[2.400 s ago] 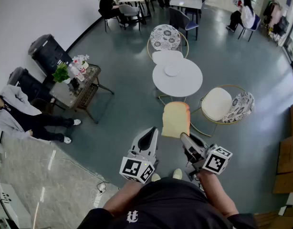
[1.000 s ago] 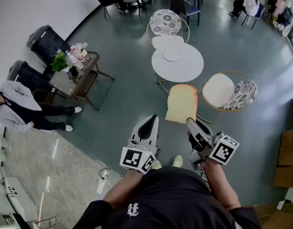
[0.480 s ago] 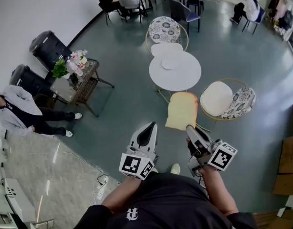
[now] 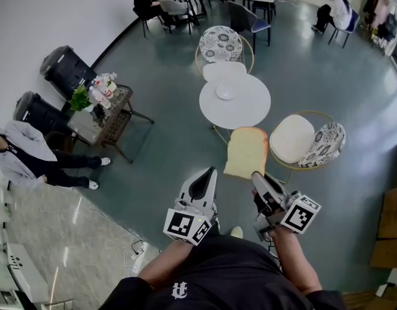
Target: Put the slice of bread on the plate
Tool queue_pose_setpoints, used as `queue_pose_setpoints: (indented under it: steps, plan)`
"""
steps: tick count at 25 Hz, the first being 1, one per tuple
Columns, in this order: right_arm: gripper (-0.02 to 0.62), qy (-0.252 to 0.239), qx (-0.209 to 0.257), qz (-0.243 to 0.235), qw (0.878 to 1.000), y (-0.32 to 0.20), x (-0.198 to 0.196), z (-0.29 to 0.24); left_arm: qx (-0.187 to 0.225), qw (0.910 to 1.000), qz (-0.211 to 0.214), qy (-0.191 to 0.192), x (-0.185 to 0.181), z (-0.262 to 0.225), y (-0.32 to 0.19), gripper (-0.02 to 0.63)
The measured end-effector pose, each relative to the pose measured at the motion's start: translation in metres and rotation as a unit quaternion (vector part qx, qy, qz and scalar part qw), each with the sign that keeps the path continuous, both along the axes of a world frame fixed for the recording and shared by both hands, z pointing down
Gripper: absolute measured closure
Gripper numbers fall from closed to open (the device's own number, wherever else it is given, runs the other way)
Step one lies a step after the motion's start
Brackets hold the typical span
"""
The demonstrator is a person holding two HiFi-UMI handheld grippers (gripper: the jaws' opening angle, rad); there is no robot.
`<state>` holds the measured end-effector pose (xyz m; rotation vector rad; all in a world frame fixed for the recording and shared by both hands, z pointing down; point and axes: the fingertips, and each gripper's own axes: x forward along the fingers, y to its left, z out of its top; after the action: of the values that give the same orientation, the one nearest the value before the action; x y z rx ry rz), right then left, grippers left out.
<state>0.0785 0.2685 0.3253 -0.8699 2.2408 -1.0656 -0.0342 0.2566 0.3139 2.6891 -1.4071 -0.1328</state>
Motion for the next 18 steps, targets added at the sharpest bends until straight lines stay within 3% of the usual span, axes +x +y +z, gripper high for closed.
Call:
queue_pose_setpoints:
  steps: [9, 18]
  plan:
    - [0.511, 0.005, -0.001, 0.011, 1.0, -0.06, -0.011, 0.004, 0.011, 0.9998, 0.018, 0.006, -0.006, 0.002, -0.063, 0.603]
    - [0.511, 0.029, 0.0, 0.036, 0.999, -0.168, -0.05, 0.001, 0.021, 0.9985, 0.051, -0.007, -0.039, -0.002, -0.174, 0.603]
